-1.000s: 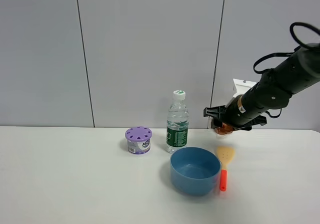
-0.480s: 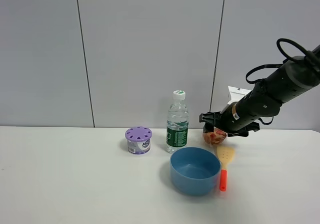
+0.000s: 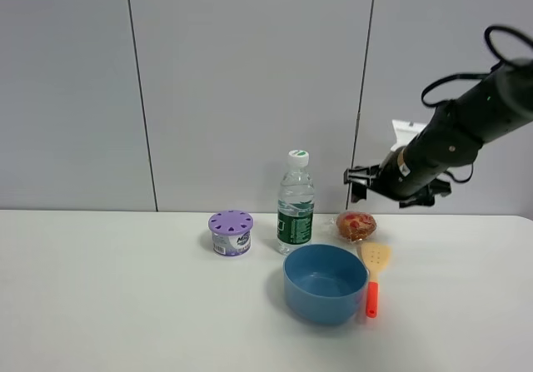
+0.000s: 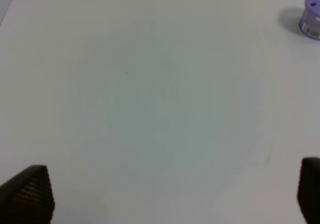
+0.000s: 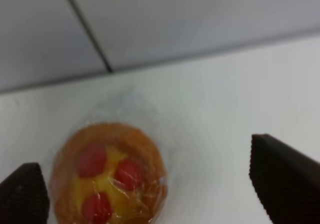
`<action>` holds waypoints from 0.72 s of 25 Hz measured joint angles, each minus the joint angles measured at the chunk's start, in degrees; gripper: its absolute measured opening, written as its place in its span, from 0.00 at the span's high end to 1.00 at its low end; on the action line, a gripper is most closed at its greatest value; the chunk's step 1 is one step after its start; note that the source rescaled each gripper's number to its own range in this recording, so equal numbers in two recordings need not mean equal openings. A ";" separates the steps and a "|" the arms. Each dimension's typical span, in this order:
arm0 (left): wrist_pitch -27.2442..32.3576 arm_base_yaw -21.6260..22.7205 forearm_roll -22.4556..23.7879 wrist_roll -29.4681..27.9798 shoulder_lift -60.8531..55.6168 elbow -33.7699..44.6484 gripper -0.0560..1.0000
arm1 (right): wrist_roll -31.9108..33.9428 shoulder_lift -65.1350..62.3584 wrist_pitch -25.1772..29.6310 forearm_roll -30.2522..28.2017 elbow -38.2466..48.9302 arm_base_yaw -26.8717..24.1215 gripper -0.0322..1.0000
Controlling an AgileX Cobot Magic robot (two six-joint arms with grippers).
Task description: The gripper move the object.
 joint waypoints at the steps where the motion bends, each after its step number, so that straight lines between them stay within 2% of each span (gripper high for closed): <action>1: 0.00 0.00 0.00 0.00 0.00 0.00 0.00 | -1.48 -1.93 2.03 0.00 0.00 0.28 0.33; 3: 0.00 0.00 0.00 0.00 0.00 0.00 0.00 | -6.48 -7.23 6.68 0.00 0.00 1.73 0.33; 7: 0.00 0.00 0.00 0.00 0.00 0.00 0.00 | -23.36 -18.42 16.12 1.90 0.00 6.59 0.32; 12: 0.00 0.00 0.00 0.00 0.00 0.00 0.00 | -43.07 -32.48 25.62 12.99 0.00 9.52 0.32; 16: 0.00 0.00 0.00 0.00 0.00 0.00 0.00 | -53.23 -43.36 32.29 24.22 0.00 9.94 0.32; 18: 0.00 0.00 0.00 0.00 0.00 0.00 0.00 | -56.07 -48.14 35.71 27.65 0.00 9.99 0.32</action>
